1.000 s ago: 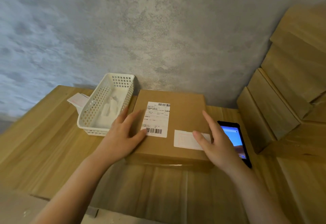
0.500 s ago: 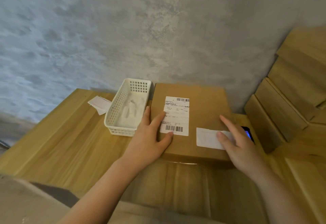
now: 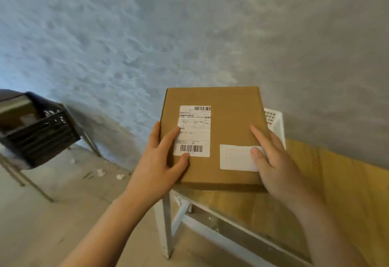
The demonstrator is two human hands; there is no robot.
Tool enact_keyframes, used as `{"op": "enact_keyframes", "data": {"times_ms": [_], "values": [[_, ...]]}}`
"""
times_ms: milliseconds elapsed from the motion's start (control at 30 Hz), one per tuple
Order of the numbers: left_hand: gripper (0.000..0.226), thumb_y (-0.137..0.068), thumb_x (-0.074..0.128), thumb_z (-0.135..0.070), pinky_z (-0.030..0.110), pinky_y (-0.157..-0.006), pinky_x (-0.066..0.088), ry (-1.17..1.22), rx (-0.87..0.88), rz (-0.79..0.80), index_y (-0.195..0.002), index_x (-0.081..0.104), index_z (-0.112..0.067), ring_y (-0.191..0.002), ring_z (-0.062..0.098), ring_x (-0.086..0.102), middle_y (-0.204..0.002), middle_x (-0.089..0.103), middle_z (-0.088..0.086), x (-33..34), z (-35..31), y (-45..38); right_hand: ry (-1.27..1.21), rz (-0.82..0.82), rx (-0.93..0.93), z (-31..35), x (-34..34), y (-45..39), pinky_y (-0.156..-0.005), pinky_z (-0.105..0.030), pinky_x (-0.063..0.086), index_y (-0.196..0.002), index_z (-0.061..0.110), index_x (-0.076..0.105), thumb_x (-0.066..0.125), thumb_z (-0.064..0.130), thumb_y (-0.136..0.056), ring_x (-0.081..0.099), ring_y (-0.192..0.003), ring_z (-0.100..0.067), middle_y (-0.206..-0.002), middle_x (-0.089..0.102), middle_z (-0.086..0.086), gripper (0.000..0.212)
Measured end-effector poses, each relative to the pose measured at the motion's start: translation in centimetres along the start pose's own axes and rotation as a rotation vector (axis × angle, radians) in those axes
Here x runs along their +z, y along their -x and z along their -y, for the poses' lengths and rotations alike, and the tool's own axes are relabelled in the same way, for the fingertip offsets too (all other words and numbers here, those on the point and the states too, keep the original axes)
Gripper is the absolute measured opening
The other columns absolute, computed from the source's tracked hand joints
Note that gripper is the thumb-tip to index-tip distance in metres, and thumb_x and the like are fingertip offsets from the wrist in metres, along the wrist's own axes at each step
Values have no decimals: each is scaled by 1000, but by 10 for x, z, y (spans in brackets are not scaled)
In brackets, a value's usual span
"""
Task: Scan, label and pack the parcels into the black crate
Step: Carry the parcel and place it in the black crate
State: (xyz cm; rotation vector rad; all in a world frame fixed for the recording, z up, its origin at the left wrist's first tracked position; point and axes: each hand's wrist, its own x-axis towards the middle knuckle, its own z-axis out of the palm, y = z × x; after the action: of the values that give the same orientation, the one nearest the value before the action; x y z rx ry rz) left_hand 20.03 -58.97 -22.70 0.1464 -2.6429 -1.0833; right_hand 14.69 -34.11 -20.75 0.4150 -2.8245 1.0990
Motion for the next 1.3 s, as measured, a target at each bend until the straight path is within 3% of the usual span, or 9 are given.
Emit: {"op": "enact_keyframes", "data": {"times_ms": [167, 267, 400, 500, 600, 700, 933, 1133, 1300], "values": [[66, -89, 52, -56, 38, -115, 30, -65, -197, -144, -149, 25, -45, -147, 20, 22, -162, -8, -15, -78, 96, 26, -72, 186, -151, 78, 107, -38, -117, -36, 26, -148, 50, 21, 27, 39, -104, 19, -145, -9, -160, 12, 17, 46], [64, -90, 54, -54, 38, -114, 31, -82, -324, -225, -147, 27, -46, -146, 18, 24, -162, -7, -17, -117, 150, 38, -100, 309, -221, 123, 170, -61, -105, -25, 32, -149, 49, 21, 27, 39, -105, 25, -136, -1, -155, 16, 21, 46], [64, -90, 53, -55, 45, -113, 37, -102, -472, -280, -147, 26, -46, -145, 22, 27, -160, -7, -21, -160, 216, 41, -124, 447, -300, 171, 256, -95, -108, -30, 37, -148, 51, 20, 28, 41, -104, 30, -140, -12, -159, 13, 16, 46], [66, -90, 54, -56, 44, -114, 35, -123, -576, -310, -148, 25, -45, -145, 23, 26, -161, -7, -19, -186, 261, 32, -139, 520, -357, 201, 318, -124, -110, -33, 38, -149, 49, 19, 28, 40, -104, 29, -142, -13, -160, 13, 13, 47], [67, -89, 54, -57, 42, -113, 33, -141, -643, -343, -148, 25, -45, -146, 23, 24, -162, -6, -15, -209, 305, 13, -153, 576, -387, 231, 372, -155, -105, -26, 33, -149, 50, 20, 29, 37, -105, 26, -143, -13, -162, 10, 13, 47], [68, -89, 55, -58, 42, -112, 34, -146, -716, -370, -148, 24, -46, -146, 23, 24, -162, -8, -16, -231, 348, -10, -148, 638, -403, 258, 425, -187, -109, -33, 34, -148, 53, 18, 28, 39, -105, 25, -144, -15, -162, 6, 13, 47], [73, -86, 53, -64, 45, -107, 44, -155, -836, -403, -149, 19, -48, -144, 21, 28, -160, -12, -22, -275, 447, -53, -152, 727, -479, 310, 542, -254, -113, -44, 37, -144, 59, 12, 27, 47, -101, 24, -145, -15, -160, 13, 10, 47], [69, -88, 55, -58, 43, -109, 39, -129, -865, -454, -148, 25, -45, -144, 20, 28, -161, -8, -18, -327, 547, -104, -122, 777, -494, 378, 642, -320, -118, -43, 24, -148, 51, 20, 32, 40, -103, 9, -149, -12, -162, 9, 9, 48], [70, -86, 56, -61, 43, -107, 43, -113, -879, -420, -148, 24, -47, -143, 21, 29, -160, -8, -20, -385, 637, -161, -152, 816, -448, 435, 727, -380, -107, -49, 42, -139, 67, 16, 31, 47, -100, 26, -144, -14, -159, 15, 14, 46]]}}
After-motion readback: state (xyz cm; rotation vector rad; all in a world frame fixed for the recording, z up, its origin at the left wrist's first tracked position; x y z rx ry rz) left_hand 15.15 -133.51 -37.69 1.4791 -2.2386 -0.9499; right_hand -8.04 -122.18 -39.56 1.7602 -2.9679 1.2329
